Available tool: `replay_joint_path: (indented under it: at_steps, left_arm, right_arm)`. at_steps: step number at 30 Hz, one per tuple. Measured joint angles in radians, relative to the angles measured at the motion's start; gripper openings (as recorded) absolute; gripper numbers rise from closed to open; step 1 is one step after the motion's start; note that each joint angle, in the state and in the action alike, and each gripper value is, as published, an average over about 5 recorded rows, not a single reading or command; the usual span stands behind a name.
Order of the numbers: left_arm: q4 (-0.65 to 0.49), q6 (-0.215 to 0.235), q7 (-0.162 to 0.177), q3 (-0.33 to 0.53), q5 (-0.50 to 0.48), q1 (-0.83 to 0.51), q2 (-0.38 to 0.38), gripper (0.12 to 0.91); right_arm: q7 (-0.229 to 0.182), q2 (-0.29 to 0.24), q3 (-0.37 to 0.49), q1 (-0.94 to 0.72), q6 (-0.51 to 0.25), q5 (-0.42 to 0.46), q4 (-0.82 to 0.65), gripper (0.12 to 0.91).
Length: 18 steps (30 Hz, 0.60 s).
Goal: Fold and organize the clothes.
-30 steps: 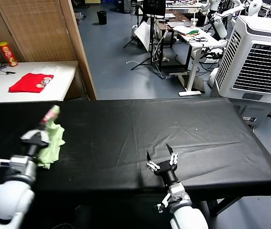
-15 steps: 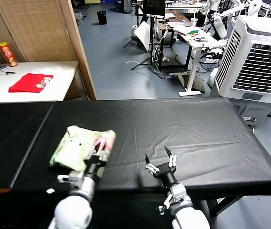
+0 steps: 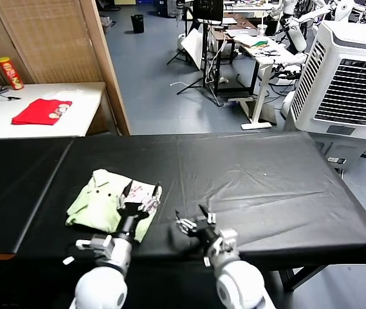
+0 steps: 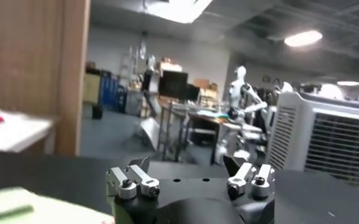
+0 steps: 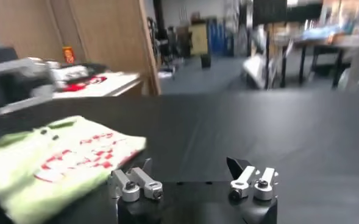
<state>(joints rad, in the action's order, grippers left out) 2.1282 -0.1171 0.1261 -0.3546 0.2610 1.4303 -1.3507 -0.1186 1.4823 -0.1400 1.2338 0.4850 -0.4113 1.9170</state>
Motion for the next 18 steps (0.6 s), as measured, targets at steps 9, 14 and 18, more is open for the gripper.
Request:
replay_joint_path:
  at_steps: [9,14,18]
  left_arm:
    - [0.037,0.036,-0.001,-0.041,-0.024,0.087,-0.017,0.798]
    - [0.050,0.054,-0.001,-0.064,-0.026,0.129,-0.022,0.798]
    - [0.060,0.063,0.001,-0.081,-0.025,0.157,-0.025,0.798]
  right_arm:
    - [-0.048,0.091,0.047,-0.149,0.040,-0.148,-0.159,0.798]
    - [-0.060,0.121,0.054,-0.210,0.059,-0.175,-0.230,0.798]
    - [-0.060,0.126,0.055,-0.237,0.056,-0.178,-0.274,0.774]
